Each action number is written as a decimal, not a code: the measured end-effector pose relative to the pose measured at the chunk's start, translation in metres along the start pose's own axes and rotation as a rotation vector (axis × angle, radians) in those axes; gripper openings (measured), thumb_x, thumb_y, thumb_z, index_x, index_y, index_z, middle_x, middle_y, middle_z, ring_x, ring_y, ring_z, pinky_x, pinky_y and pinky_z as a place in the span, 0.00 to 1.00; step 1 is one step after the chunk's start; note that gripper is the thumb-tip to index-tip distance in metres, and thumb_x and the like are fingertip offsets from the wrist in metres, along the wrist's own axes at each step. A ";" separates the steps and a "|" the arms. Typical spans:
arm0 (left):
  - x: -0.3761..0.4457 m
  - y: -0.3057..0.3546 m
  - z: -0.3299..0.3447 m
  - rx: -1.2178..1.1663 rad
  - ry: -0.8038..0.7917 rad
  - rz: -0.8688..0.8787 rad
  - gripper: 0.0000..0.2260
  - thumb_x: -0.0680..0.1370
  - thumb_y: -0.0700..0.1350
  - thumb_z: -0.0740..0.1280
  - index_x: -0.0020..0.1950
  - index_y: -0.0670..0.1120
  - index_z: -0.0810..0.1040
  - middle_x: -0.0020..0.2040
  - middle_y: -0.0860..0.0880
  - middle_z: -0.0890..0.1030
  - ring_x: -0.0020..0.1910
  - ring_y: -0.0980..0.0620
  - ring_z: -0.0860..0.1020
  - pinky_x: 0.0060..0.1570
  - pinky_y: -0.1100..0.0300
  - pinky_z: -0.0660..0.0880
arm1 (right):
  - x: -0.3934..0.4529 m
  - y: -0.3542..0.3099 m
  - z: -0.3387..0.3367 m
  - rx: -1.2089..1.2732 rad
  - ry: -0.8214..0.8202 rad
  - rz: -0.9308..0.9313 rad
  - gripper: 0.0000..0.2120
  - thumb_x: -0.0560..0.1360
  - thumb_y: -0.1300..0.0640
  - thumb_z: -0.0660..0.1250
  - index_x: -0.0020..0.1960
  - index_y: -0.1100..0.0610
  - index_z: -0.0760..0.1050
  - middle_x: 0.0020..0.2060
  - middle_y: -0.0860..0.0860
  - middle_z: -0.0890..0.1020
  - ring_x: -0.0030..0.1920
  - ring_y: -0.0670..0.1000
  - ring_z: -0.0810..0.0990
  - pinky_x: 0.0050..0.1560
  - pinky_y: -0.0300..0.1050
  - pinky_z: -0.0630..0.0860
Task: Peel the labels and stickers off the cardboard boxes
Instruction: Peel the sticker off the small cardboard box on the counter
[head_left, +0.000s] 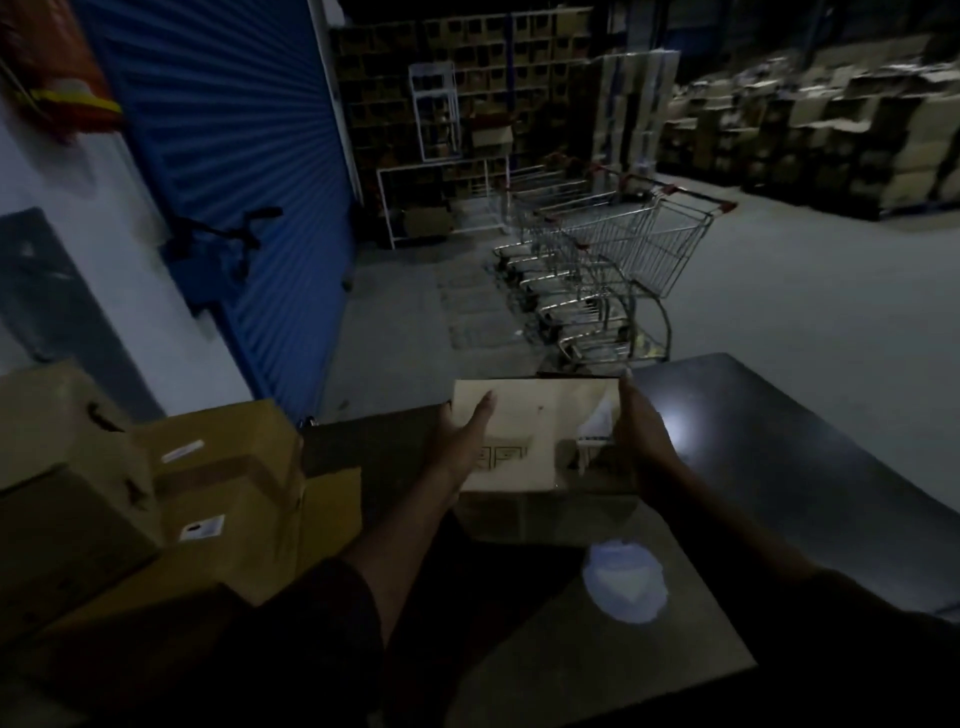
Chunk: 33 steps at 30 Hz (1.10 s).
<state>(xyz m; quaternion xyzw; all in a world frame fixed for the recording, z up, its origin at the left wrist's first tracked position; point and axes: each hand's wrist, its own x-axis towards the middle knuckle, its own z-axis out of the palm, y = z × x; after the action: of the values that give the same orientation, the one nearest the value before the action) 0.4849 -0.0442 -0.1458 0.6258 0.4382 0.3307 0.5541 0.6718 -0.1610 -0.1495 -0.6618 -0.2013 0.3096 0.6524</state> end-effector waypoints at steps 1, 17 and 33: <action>0.006 0.000 0.014 -0.002 0.006 -0.043 0.30 0.69 0.70 0.67 0.65 0.54 0.73 0.58 0.52 0.81 0.53 0.51 0.80 0.48 0.54 0.79 | 0.011 -0.005 -0.009 -0.006 -0.008 -0.004 0.37 0.71 0.23 0.56 0.56 0.55 0.79 0.53 0.57 0.83 0.54 0.59 0.82 0.57 0.58 0.79; 0.071 -0.023 0.106 -0.168 0.454 -0.020 0.15 0.79 0.58 0.64 0.50 0.47 0.72 0.43 0.50 0.76 0.44 0.49 0.75 0.40 0.56 0.72 | 0.113 0.026 -0.085 -0.022 0.101 -0.017 0.27 0.73 0.30 0.61 0.50 0.56 0.72 0.43 0.57 0.78 0.47 0.59 0.79 0.44 0.53 0.78; 0.066 -0.148 0.058 0.420 -0.022 -0.427 0.21 0.76 0.62 0.67 0.38 0.45 0.77 0.37 0.46 0.79 0.36 0.49 0.77 0.39 0.58 0.70 | 0.105 0.113 -0.087 -0.631 -0.177 0.497 0.24 0.70 0.38 0.73 0.49 0.59 0.79 0.41 0.56 0.84 0.40 0.54 0.85 0.42 0.51 0.83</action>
<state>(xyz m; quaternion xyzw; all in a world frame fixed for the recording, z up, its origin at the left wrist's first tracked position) 0.5361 -0.0070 -0.3053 0.6237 0.6129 0.1021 0.4743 0.7909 -0.1627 -0.2800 -0.8288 -0.1758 0.4365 0.3028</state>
